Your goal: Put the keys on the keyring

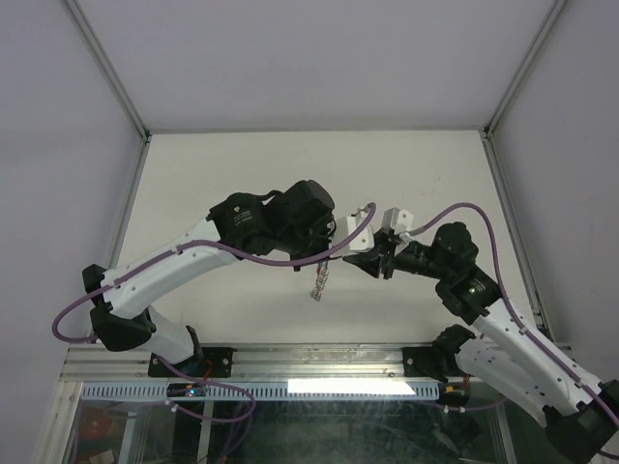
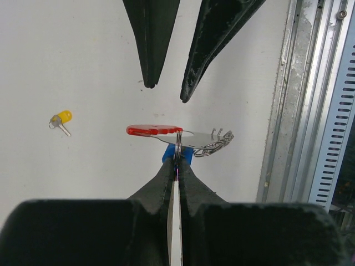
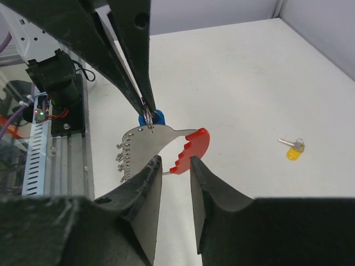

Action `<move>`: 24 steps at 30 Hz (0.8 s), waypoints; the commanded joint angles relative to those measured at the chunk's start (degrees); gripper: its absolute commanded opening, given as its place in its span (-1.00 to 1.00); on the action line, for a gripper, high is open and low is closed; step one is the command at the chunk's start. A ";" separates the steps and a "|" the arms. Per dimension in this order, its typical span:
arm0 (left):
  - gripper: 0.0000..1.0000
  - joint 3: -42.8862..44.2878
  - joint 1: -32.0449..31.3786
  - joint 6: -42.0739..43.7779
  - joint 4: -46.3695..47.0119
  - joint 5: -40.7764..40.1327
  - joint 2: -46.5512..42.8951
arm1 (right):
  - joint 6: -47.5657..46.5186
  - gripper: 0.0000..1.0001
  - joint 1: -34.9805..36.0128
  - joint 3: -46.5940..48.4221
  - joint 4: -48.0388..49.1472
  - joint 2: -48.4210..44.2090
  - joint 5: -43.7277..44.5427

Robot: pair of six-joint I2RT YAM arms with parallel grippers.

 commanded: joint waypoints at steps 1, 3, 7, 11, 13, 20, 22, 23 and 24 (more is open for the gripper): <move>-1.00 2.70 -0.71 1.24 0.82 -1.07 -1.20 | 9.03 -0.42 -0.15 -1.66 11.78 2.51 -3.14; -1.00 2.54 -0.94 1.35 0.72 -1.11 -1.21 | 12.90 -0.41 -0.86 -1.80 14.32 4.23 -6.24; -1.00 1.96 -1.29 1.29 0.56 -1.25 -1.55 | 19.38 -0.39 -3.17 -2.89 21.30 5.73 -13.10; -1.00 1.55 -1.64 1.27 0.51 -1.16 -1.82 | 22.78 -0.36 -5.67 -2.95 23.61 6.37 -18.21; -1.00 1.61 -1.72 1.27 0.49 -0.83 -1.66 | 22.14 -0.33 -6.05 -2.49 22.06 6.82 -19.26; -1.00 1.94 -2.22 1.53 0.53 0.59 -0.68 | 20.67 -0.29 -6.15 -0.23 20.31 9.05 -21.60; -1.00 1.99 -2.23 1.58 0.46 0.65 -0.36 | 20.05 -0.29 -6.07 0.91 19.28 10.12 -22.83; -1.00 1.99 -2.34 1.61 0.42 0.65 -0.19 | 19.99 -0.29 -6.08 1.18 19.05 10.38 -23.21; -1.00 1.92 -2.42 1.66 0.40 0.61 -0.08 | 19.99 -0.29 -6.08 1.37 19.06 10.56 -23.54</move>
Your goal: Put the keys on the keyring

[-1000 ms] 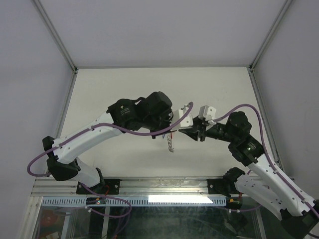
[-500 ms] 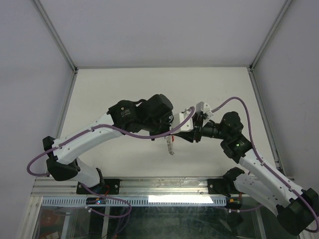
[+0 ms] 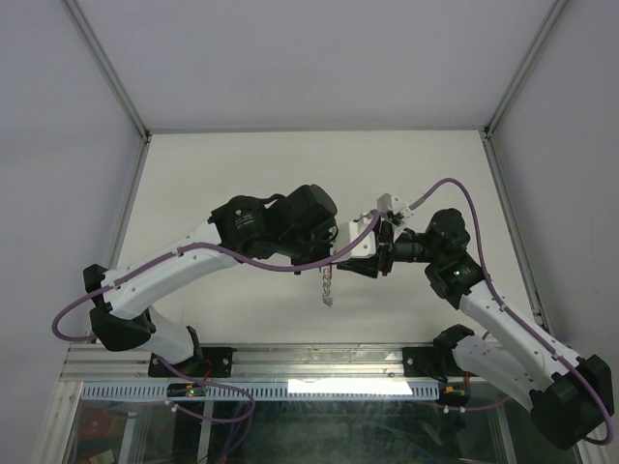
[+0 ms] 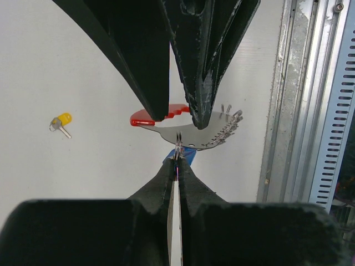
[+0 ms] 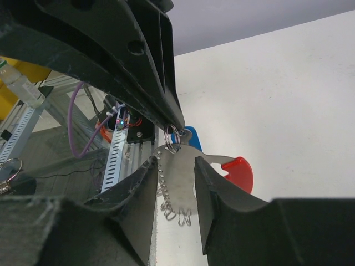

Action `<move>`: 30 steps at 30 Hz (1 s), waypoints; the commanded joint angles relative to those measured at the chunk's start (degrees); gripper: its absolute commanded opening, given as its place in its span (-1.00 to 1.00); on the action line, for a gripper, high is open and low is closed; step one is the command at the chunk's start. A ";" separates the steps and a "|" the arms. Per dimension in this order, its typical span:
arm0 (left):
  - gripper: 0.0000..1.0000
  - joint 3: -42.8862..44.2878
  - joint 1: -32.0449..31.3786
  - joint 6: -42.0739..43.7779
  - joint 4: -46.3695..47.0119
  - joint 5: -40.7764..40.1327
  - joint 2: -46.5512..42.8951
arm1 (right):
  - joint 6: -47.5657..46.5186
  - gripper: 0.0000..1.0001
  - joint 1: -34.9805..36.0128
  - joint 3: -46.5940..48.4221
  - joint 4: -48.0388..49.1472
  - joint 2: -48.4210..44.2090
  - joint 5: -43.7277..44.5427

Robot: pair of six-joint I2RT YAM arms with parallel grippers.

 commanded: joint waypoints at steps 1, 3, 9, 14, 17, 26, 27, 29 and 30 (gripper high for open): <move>-1.00 1.90 -0.94 0.87 1.08 1.34 0.01 | -0.32 -0.29 -0.22 4.32 1.18 0.80 -3.56; -1.00 1.82 -1.07 0.88 1.12 1.47 -0.02 | -0.38 -0.29 -0.18 4.53 0.99 0.80 -3.61; -1.00 1.72 -1.33 0.87 1.10 1.84 0.08 | -0.57 -0.30 0.08 5.26 0.79 1.68 -3.70; -1.00 1.72 -1.42 0.94 1.11 1.94 0.34 | -1.15 -0.32 1.12 5.93 0.53 2.87 -3.29; -1.00 1.72 -1.51 1.05 1.14 2.05 0.44 | -1.42 -0.37 1.79 6.43 0.58 3.41 -3.17; -1.00 1.81 -1.65 1.05 1.14 1.96 0.72 | -1.95 -0.55 3.09 7.12 0.47 4.80 -3.17; -1.00 1.80 -1.69 1.05 1.08 1.90 0.73 | -2.00 -0.58 3.26 7.11 0.44 4.88 -3.20; -1.00 1.79 -1.78 1.05 1.00 1.81 0.68 | -2.21 -0.61 3.58 7.23 0.03 5.08 -3.37; -1.00 1.88 -1.79 1.05 1.01 1.72 0.70 | -2.55 -0.63 3.63 7.33 -0.28 5.10 -3.39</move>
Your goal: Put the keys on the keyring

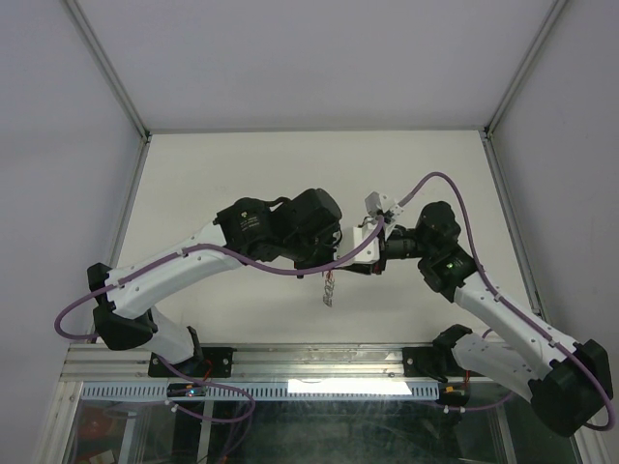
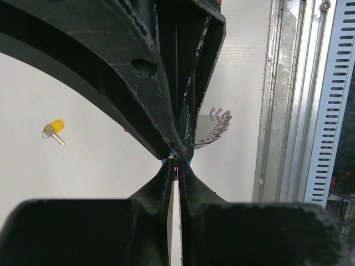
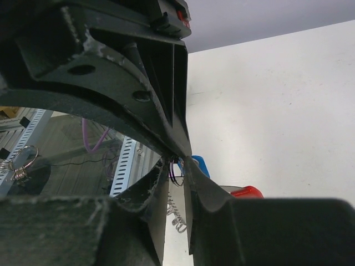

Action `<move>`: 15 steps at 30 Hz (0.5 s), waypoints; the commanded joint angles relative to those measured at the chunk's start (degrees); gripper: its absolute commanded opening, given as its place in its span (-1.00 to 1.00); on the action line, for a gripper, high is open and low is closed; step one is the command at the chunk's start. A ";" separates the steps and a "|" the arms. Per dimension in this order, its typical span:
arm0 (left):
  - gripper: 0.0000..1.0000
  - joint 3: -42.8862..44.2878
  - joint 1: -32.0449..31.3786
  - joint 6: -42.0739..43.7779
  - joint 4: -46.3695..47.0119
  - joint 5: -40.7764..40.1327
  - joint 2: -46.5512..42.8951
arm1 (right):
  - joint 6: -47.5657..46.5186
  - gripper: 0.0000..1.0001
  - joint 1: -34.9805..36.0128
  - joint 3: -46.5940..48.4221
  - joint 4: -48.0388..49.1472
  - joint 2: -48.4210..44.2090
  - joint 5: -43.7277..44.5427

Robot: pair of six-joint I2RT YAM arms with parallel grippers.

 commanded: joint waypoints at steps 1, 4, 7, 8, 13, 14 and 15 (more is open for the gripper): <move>-1.00 1.90 -0.64 0.90 1.01 0.67 -0.15 | -1.91 -0.64 0.65 3.29 -0.04 0.19 -0.47; -1.00 1.90 -0.64 0.89 1.01 0.53 -0.17 | -3.06 -0.72 0.70 3.35 -1.46 0.16 -0.38; -1.00 1.89 -0.65 0.88 0.95 0.46 -0.19 | -3.65 -0.84 0.74 3.53 -2.22 -0.10 -0.38; -1.00 1.90 -0.62 0.90 0.99 0.37 -0.17 | -4.12 -0.88 0.73 3.68 -2.73 -0.20 -0.30; -1.00 1.94 -0.59 0.70 0.91 0.27 -0.34 | -6.34 -1.00 0.73 4.44 -5.45 -0.88 0.06; -1.00 1.98 -0.60 0.65 0.93 0.31 -0.44 | -6.45 -1.00 0.72 4.41 -5.48 -1.29 0.12; -1.00 2.05 -0.60 0.57 0.92 0.35 -0.51 | -6.49 -1.00 0.77 4.34 -5.23 -1.74 0.37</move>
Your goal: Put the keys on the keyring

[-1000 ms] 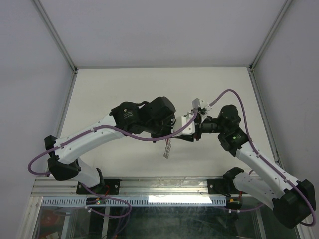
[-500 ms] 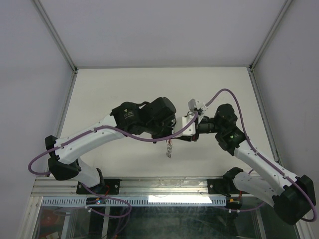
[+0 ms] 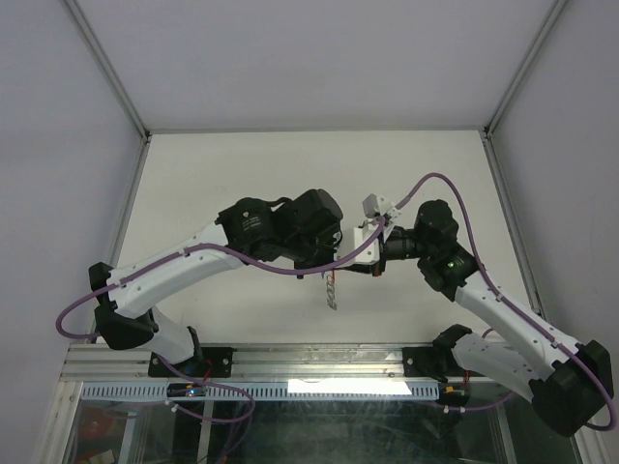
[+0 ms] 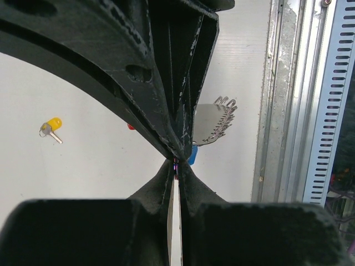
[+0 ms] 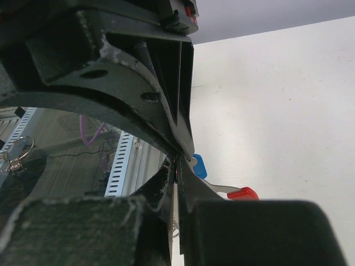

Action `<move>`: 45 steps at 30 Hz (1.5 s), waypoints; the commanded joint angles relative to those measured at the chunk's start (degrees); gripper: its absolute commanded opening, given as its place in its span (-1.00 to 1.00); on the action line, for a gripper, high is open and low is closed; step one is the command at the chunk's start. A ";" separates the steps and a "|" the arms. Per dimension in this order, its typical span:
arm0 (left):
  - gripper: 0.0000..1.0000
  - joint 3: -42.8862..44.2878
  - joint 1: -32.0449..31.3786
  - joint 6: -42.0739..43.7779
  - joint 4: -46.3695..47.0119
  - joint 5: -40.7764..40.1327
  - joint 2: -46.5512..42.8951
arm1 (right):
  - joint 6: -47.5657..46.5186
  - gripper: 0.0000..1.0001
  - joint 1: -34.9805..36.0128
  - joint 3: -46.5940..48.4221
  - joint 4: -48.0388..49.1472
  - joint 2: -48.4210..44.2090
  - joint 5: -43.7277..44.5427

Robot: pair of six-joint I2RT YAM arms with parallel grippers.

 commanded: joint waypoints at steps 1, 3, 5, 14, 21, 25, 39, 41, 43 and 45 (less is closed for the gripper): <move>-1.00 1.99 -0.58 0.41 1.61 0.49 -1.01 | -2.00 -1.00 0.21 2.64 0.25 -2.43 0.62; -0.94 1.78 -0.66 -0.05 2.02 1.04 -1.51 | -1.76 -1.00 0.23 2.28 1.11 -3.51 1.43; -0.90 0.78 -0.65 -0.72 3.44 1.84 -2.84 | -1.42 -1.00 0.20 2.06 1.95 -4.39 2.17; -0.38 -7.36 -0.64 -5.07 14.87 4.31 -13.17 | 7.09 -1.00 0.21 -2.23 16.03 -7.91 6.00; -0.18 -16.69 -0.65 -10.51 29.00 2.34 -23.00 | 20.13 -1.00 0.18 -10.15 44.06 -8.30 13.43; -0.14 -22.59 -0.63 -13.28 39.68 0.42 -28.28 | 26.22 -1.00 0.15 -13.55 58.27 -6.52 18.79; -0.11 -32.94 -0.65 -19.38 62.76 -5.58 -33.77 | 33.63 -1.00 0.41 -15.22 83.85 -0.37 31.04; -0.11 -33.46 -0.63 -19.67 64.73 -5.59 -33.58 | 34.02 -1.00 0.41 -14.62 83.89 -0.46 30.52; -0.11 -33.92 -0.64 -20.13 67.18 -4.96 -33.44 | 34.35 -1.00 0.41 -14.38 83.89 -0.40 30.22; -0.12 -34.37 -0.59 -20.53 69.21 -4.07 -33.06 | 34.53 -1.00 0.41 -14.24 83.87 -0.50 30.04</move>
